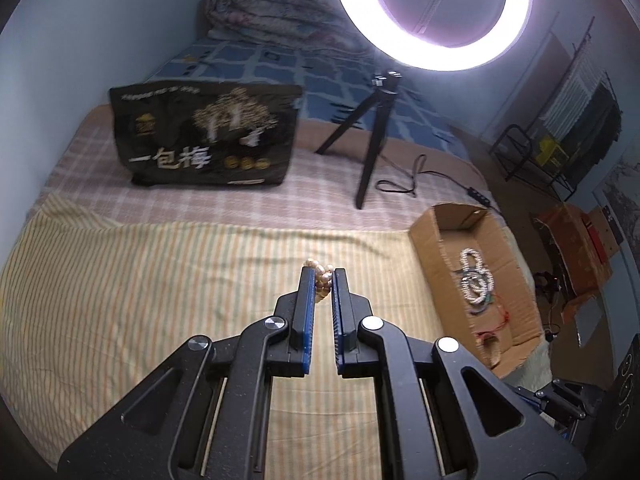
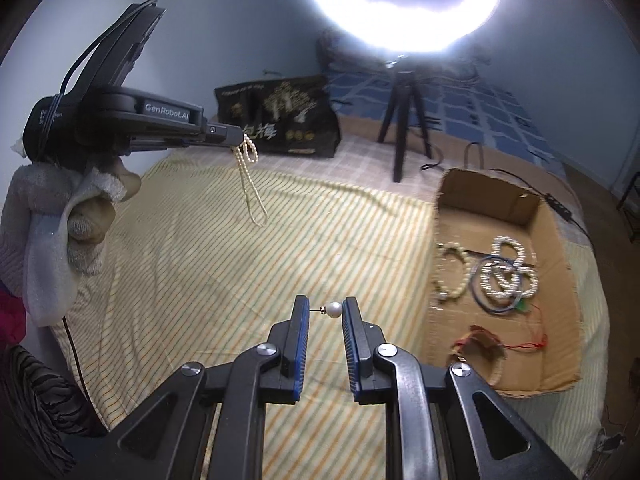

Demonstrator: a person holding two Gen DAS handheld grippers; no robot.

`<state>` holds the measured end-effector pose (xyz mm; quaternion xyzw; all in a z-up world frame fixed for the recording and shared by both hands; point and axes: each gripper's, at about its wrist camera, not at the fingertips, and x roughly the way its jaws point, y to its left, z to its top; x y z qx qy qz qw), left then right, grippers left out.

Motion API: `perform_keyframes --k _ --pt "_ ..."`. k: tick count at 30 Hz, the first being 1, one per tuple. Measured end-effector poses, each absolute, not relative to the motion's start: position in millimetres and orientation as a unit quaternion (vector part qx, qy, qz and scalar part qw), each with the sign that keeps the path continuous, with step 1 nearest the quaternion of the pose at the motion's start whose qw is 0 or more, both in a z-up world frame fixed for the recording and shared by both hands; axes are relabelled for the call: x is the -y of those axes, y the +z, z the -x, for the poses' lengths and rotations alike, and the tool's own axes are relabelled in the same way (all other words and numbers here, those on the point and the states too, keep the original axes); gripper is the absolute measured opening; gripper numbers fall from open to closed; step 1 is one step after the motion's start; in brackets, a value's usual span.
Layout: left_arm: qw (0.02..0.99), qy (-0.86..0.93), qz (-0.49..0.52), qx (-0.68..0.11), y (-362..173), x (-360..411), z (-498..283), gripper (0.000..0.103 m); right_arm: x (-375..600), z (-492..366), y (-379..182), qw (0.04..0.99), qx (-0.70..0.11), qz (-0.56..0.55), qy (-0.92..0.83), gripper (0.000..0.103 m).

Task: Organize jewelry
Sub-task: 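Carry necklace in left tool and earring in right tool over the box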

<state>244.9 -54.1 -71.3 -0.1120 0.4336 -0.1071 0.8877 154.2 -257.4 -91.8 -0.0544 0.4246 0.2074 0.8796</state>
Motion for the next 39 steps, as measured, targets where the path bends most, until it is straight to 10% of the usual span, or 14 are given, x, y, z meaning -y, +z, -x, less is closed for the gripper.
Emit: perform_keyframes --k 39 --pt "0.882 -0.21 0.05 -0.419 -39 243 -313 0.006 392 -180 -107 0.894 -0.432 -0.01 0.115 0.015"
